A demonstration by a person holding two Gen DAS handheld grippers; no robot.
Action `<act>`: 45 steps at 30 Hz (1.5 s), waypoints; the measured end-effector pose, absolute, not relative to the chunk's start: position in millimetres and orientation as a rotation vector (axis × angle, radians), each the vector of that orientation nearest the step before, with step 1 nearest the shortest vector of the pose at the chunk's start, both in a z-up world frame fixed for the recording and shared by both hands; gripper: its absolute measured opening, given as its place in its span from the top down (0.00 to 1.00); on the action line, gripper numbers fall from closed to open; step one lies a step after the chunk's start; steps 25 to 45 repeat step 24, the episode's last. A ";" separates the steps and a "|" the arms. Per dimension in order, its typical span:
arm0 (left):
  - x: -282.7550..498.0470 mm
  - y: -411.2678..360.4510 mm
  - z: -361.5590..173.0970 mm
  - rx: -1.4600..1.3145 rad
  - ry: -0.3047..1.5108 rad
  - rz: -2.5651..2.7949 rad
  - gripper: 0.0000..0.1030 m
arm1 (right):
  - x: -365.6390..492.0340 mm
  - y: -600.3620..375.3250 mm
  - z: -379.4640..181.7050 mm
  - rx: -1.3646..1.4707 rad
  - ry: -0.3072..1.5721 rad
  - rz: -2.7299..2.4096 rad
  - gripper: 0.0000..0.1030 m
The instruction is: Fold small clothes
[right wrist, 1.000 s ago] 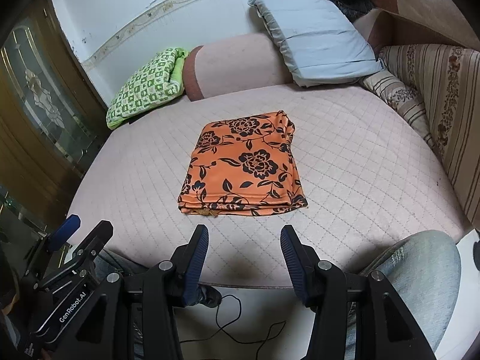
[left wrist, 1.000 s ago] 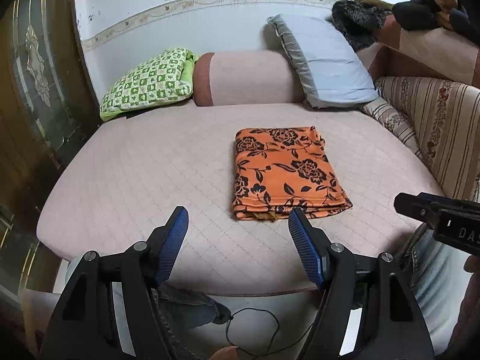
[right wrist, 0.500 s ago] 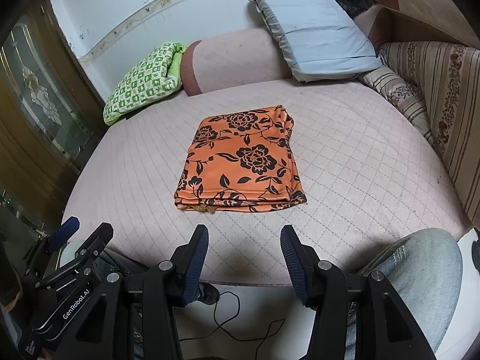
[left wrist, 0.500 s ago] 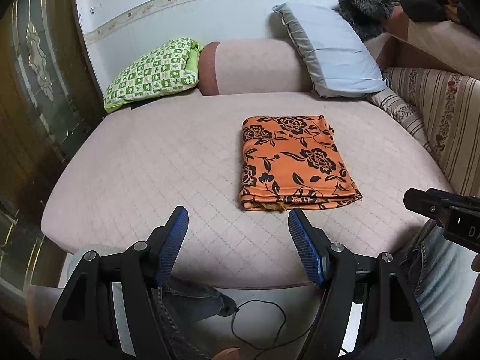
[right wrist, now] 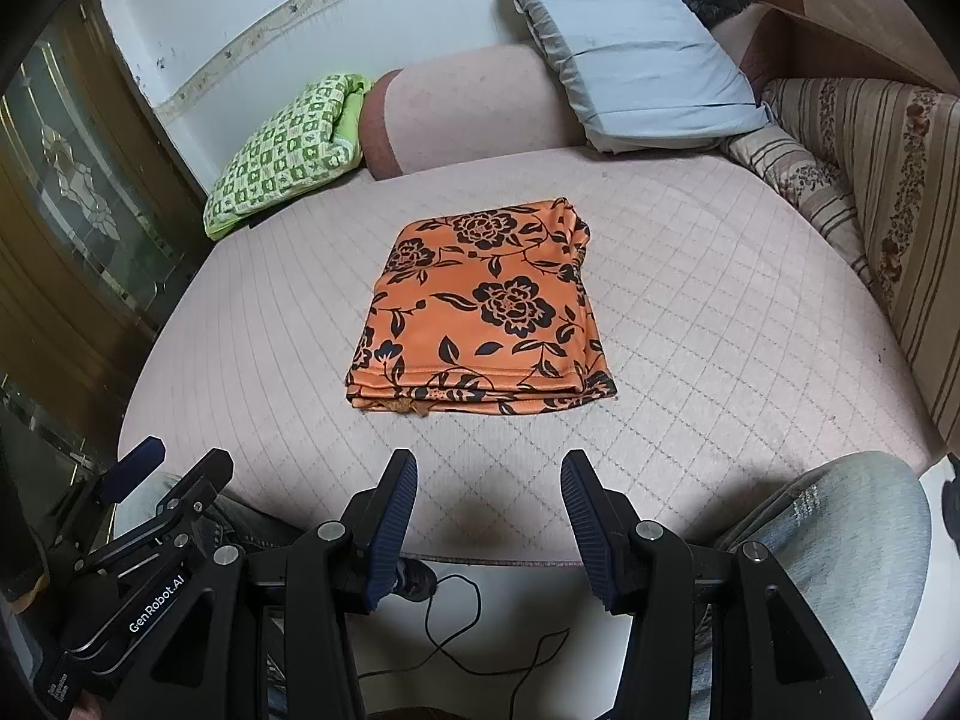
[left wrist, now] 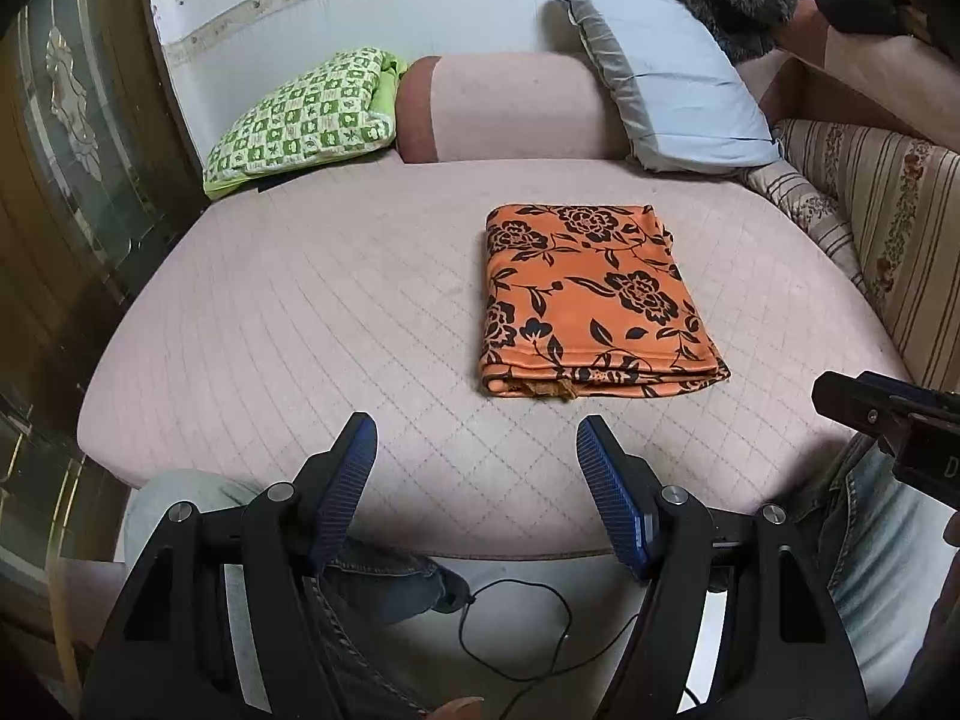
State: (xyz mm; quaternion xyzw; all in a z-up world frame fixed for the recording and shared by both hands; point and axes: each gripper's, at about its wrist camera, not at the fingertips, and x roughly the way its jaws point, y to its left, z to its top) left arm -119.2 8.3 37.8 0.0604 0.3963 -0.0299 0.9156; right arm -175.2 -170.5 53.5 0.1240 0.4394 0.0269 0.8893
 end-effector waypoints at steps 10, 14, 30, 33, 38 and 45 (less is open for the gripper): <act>-118.8 7.8 37.5 0.121 0.820 -0.063 0.32 | -174.7 -170.3 51.3 0.258 0.922 0.056 0.53; -118.3 8.1 36.1 0.124 0.823 -0.066 0.32 | -174.0 -170.3 50.2 0.259 0.923 0.057 0.53; -108.3 10.5 31.1 0.113 0.836 -0.076 0.32 | -164.3 -172.0 41.3 0.274 0.946 0.084 0.53; -108.3 10.5 31.1 0.113 0.836 -0.076 0.32 | -164.3 -172.0 41.3 0.274 0.946 0.084 0.53; -108.3 10.5 31.1 0.113 0.836 -0.076 0.32 | -164.3 -172.0 41.3 0.274 0.946 0.084 0.53; -108.3 10.5 31.1 0.113 0.836 -0.076 0.32 | -164.3 -172.0 41.3 0.274 0.946 0.084 0.53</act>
